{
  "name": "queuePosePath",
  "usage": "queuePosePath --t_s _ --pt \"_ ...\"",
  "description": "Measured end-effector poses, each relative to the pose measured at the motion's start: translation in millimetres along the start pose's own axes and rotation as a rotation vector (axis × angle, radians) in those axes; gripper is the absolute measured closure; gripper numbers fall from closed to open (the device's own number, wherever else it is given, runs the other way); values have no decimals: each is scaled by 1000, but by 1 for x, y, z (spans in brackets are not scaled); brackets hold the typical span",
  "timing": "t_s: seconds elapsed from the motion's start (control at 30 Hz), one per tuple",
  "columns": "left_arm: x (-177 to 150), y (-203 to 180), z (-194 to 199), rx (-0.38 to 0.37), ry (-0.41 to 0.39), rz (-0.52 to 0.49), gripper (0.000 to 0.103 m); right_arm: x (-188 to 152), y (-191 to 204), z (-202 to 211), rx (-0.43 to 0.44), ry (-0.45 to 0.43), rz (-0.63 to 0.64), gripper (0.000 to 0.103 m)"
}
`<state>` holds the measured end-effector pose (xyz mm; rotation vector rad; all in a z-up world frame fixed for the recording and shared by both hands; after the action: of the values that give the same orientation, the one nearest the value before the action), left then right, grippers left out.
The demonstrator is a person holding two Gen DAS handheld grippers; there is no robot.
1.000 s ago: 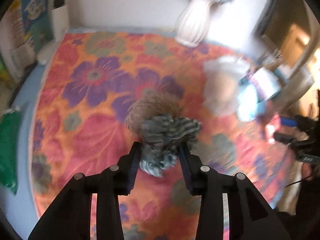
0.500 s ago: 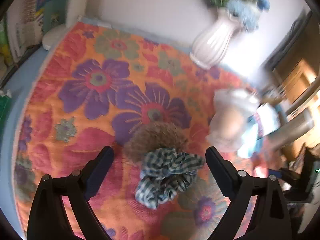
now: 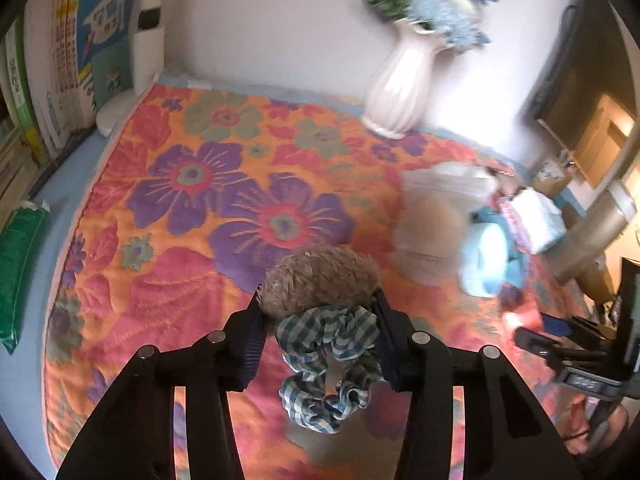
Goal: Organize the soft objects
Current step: 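Carry the scrunchie and pink pouch with both tools to the round tray, then open both tools to release the scrunchie and pouch into the tray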
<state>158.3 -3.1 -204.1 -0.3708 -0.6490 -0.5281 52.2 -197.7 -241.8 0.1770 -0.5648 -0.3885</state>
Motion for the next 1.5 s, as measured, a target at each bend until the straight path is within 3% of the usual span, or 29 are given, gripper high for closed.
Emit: queuePosePath --t_s 0.1,0.2,0.43,0.6,0.8,0.93,1.13,1.23,1.37,1.43,1.5 --pt "3 -22 14 -41 -23 -24 59 -3 1 13 30 -9 -3 51" --pt "11 -47 28 -76 -57 -57 59 2 -8 42 7 -75 1 51" --pt "40 -132 52 -153 -134 -189 59 15 -71 111 0 -168 -138 51" --pt "56 -213 60 -238 -169 -298 59 14 -136 165 -12 -238 -268 51" --pt "59 -330 68 -393 -174 -466 59 9 -213 231 -91 -354 -373 51" --pt "66 -414 63 -471 -165 -545 59 24 -260 265 -140 -427 -421 51" --pt "93 -500 35 -426 -194 -559 59 69 -322 302 -255 -529 -491 51" --pt "104 -527 8 -339 -223 -572 59 89 -358 296 -269 -515 -555 51" --pt "111 -545 -32 -297 -200 -559 58 110 -394 275 -259 -465 -624 50" --pt "114 -549 -50 -270 -191 -553 54 119 -405 265 -268 -435 -636 50" --pt "113 -553 -59 -232 -196 -566 39 125 -416 259 -276 -424 -655 44"
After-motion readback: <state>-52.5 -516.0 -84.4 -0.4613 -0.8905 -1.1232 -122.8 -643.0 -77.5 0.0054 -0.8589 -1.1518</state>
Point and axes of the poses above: each gripper's, at about its wrist camera, not at the fingertips, and z roughly against the way its jaws point, y to its left, x to its top, the point moved 8 cm from there along -z, roughly the way its jaws point, and after that the axes turned 8 degrees about -z, right-handed, at the moved point
